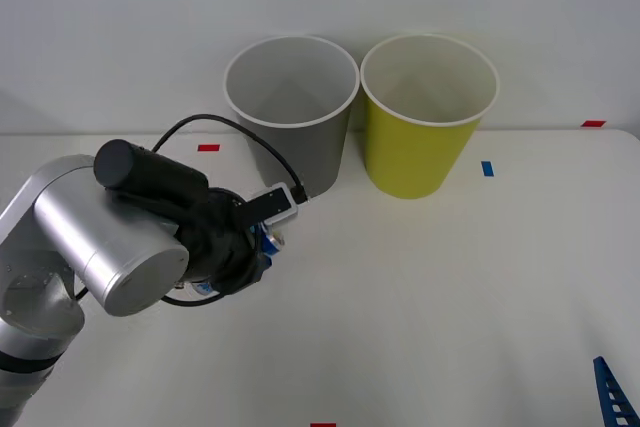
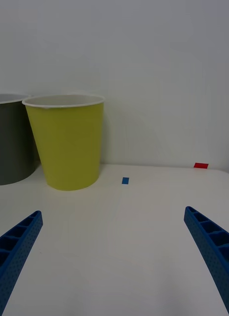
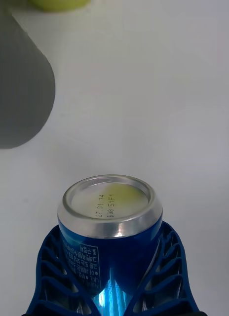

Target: Put cans in the gray bin and PET bottles in the light green bin.

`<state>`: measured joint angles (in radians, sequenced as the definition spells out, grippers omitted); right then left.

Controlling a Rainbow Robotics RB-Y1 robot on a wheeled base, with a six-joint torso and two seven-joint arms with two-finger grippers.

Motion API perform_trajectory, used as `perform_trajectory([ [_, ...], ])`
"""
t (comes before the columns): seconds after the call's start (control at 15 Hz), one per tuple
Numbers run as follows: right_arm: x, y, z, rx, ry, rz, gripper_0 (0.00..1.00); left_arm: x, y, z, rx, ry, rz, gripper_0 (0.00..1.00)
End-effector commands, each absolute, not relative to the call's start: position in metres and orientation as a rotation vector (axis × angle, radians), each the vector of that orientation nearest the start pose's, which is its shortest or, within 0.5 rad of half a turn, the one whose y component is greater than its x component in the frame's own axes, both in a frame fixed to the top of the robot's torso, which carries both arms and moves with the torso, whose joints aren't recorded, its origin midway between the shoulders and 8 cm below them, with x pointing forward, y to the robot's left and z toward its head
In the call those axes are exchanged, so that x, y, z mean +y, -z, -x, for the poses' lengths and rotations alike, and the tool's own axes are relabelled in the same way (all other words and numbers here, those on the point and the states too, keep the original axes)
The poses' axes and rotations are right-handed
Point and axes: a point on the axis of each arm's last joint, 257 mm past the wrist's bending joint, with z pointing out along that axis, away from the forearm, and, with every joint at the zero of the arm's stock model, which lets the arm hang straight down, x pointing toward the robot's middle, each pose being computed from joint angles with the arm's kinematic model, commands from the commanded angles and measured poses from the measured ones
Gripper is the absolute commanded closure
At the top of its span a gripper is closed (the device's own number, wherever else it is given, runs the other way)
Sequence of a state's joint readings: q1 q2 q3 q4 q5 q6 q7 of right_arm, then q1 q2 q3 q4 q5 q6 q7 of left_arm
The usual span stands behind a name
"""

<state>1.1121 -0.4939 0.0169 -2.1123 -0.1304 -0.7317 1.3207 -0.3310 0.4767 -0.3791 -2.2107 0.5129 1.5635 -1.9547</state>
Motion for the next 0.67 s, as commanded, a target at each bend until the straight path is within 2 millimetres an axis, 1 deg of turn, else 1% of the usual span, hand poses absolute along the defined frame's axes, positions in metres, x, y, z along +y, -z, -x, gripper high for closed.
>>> perform_trajectory([
  [0.07, -0.319, 0.175, -0.22, 1.44, -0.055, 0.106, 0.0, 0.092, 0.163, -0.401, 1.944, -0.017, -1.254, 1.0],
  [0.2, -0.319, 0.175, -0.22, 1.44, -0.055, 0.106, 0.0, 0.091, 0.131, -0.395, 1.878, 0.012, -1.191, 1.0],
  [0.33, -0.319, 0.175, -0.22, 1.44, -0.055, 0.106, 0.0, 0.092, 0.091, -0.39, 1.807, 0.068, -1.092, 1.0],
  [0.4, -0.319, 0.175, -0.22, 1.44, -0.055, 0.106, 0.0, 0.092, 0.076, -0.388, 1.778, 0.09, -1.059, 1.0],
  [0.53, -0.319, 0.175, -0.22, 1.44, -0.055, 0.106, 0.0, 0.099, 0.054, -0.39, 1.749, 0.111, -0.979, 1.0],
  [0.67, -0.319, 0.175, -0.22, 1.44, -0.055, 0.106, 0.0, 0.112, 0.044, -0.396, 1.758, 0.118, -0.9, 1.0],
])
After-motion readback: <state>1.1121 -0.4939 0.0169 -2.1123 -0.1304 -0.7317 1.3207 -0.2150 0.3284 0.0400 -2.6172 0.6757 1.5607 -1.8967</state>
